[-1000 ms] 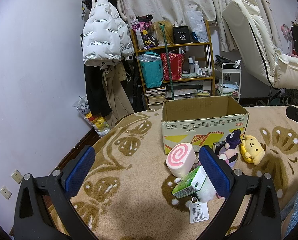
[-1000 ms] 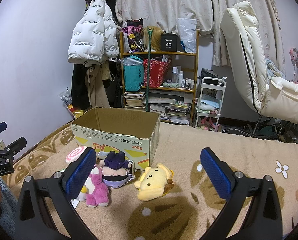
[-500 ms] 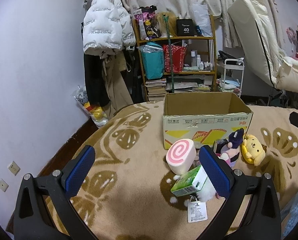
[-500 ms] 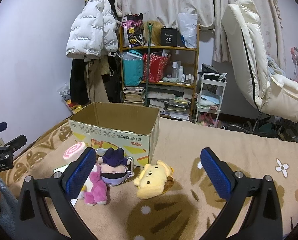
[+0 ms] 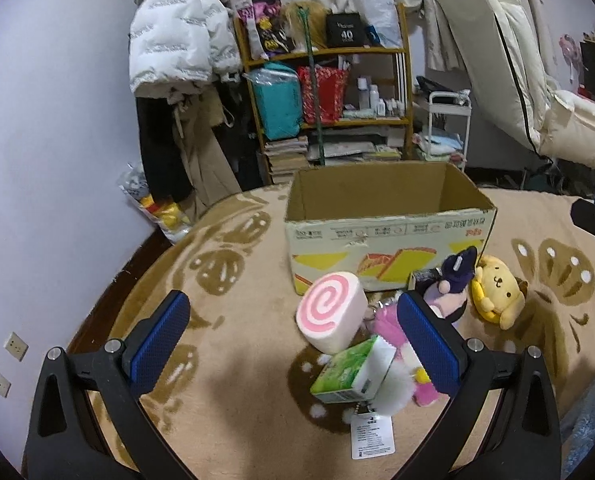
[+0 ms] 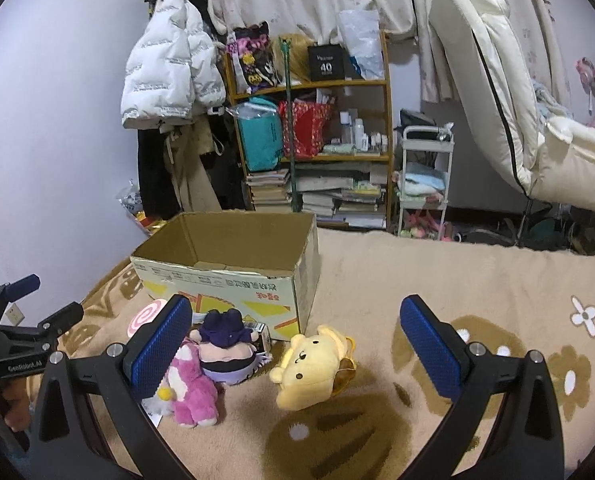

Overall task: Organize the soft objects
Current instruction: 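Grasp the green tissue pack with the left gripper while the right gripper grasps the yellow plush dog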

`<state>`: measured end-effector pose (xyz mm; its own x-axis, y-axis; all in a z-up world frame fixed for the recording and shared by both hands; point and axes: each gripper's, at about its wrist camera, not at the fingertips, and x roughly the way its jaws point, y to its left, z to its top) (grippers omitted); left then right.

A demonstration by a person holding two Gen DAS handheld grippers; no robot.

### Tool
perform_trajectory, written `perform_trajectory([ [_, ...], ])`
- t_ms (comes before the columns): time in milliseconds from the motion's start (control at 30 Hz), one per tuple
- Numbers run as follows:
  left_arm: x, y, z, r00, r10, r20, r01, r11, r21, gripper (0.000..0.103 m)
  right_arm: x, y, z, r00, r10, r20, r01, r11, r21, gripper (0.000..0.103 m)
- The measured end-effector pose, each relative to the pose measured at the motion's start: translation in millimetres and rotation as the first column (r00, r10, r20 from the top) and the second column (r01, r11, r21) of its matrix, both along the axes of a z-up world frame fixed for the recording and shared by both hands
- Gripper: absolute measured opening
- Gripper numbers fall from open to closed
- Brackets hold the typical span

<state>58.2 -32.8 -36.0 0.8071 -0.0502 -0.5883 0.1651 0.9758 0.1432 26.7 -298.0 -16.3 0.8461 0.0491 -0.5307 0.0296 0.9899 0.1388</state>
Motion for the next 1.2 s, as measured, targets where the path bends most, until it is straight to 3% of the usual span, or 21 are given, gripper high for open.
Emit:
perform_trajectory([
  [367, 17, -13, -34, 0.985, -0.04, -0.167, 0.044, 0.999, 0.023, 0.102, 44, -22, -46, 0.979, -0.026, -0.204, 0.048, 0.993, 0.103, 0.103],
  [633, 24, -26, -63, 0.96, -0.079, -0.27, 0.098, 0.993, 0.059, 0.102, 68, -17, -74, 0.948, -0.004, -0.318, 0.034, 0.995, 0.09, 0.103],
  [900, 29, -30, -76, 0.947, -0.059, -0.315, 0.098, 0.989, 0.107, 0.102, 85, -23, -102, 0.902, -0.014, -0.431, 0.052, 0.996, 0.075, 0.103],
  [1067, 36, -24, -80, 0.941, -0.033, -0.337, 0.071, 0.992, 0.102, 0.102, 90, -27, -115, 0.879, -0.006, -0.477, 0.06, 0.993, 0.098, 0.103],
  [1200, 37, -22, -81, 0.942, -0.035, -0.333, 0.069, 0.994, 0.088, 0.099, 98, -21, -125, 0.861, 0.025, -0.507, 0.03, 0.994, 0.1, 0.097],
])
